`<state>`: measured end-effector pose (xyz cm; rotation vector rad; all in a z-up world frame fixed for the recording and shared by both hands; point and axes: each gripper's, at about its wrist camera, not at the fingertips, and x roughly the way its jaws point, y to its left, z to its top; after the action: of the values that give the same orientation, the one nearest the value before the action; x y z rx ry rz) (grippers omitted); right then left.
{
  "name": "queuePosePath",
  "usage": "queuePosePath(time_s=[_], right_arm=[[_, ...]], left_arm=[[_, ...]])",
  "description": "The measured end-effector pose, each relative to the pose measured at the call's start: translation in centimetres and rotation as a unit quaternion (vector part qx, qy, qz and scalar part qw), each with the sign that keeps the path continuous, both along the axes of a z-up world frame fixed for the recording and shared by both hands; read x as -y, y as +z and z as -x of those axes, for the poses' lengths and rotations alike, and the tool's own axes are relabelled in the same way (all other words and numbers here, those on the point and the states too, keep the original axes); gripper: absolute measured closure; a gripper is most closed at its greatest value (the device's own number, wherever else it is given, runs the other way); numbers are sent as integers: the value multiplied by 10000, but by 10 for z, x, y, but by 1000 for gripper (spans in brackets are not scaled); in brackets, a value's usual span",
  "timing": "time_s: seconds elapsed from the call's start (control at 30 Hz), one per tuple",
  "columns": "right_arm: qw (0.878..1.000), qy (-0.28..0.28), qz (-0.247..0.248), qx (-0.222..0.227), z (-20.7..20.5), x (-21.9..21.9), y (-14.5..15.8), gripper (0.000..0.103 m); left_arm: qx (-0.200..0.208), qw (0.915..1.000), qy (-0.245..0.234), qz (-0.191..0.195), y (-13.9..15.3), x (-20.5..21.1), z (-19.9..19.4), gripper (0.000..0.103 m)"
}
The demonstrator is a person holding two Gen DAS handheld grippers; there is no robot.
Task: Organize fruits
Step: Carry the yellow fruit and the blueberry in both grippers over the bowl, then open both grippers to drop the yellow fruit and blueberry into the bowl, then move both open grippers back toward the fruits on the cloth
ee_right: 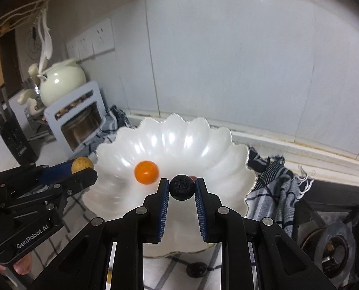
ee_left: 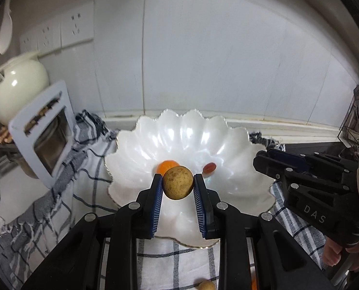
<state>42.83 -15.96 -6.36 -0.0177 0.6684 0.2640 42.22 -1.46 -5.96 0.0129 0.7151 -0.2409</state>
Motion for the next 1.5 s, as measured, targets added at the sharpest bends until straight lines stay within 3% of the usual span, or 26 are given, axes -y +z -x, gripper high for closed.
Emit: queuePosePath(time_s=[0.53, 0.6, 0.67, 0.77, 1.13, 1.5], right_arm=[[9967, 43, 132, -803, -40, 1, -37, 80], [9963, 27, 131, -854, -43, 1, -39, 79], [9960, 3, 108, -882, -44, 3, -40, 79], [9960, -46, 58, -889, -43, 5, -39, 64], [9991, -290, 255, -198, -5, 13, -7, 63], [9972, -431, 238, 566, 53, 15, 39, 63]], left_arm=[[-794, 9966, -91, -214, -40, 17, -43, 77], [-810, 9964, -85, -229, -40, 17, -43, 74], [-772, 9967, -51, -258, -39, 17, -43, 63], [-720, 9971, -36, -255, -36, 15, -41, 58], [-219, 9992, 200, -280, -4, -1, -5, 53], [340, 9992, 59, -206, 37, -8, 46, 50]])
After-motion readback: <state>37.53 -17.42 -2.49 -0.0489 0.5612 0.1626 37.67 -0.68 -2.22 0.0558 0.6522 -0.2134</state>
